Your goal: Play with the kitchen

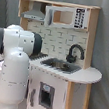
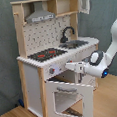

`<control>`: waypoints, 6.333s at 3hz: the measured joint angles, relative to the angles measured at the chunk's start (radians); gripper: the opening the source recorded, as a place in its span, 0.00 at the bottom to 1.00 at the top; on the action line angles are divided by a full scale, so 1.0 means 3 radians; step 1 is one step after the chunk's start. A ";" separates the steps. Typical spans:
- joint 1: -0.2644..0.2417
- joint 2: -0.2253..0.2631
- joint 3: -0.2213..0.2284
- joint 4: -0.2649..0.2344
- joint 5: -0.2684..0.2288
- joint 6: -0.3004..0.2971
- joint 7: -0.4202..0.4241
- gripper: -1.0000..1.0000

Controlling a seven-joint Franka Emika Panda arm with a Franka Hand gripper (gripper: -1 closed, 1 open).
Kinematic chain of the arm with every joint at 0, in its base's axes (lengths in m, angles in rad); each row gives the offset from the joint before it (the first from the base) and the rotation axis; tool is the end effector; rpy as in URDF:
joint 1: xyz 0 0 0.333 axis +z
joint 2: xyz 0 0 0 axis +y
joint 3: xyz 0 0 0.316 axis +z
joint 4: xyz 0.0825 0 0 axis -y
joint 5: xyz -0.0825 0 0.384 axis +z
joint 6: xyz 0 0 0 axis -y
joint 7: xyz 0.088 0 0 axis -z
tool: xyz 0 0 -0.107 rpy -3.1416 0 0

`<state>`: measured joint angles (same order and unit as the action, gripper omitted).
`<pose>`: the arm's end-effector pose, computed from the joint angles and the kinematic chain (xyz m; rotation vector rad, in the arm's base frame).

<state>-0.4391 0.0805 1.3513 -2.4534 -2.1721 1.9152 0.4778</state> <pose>0.3502 0.3570 0.3251 0.8157 1.4113 0.8460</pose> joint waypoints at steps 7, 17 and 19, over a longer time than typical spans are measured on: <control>0.0000 0.0000 0.0010 0.0018 0.0000 0.0019 0.2163 0.00; 0.0025 -0.0193 0.0945 0.1522 -0.0396 -0.0454 -0.0096 1.00; 0.0026 -0.0303 0.1082 0.1627 -0.0396 -0.1091 -0.0370 1.00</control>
<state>-0.4313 -0.0104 1.6758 -1.9652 -2.2908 1.5879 0.3667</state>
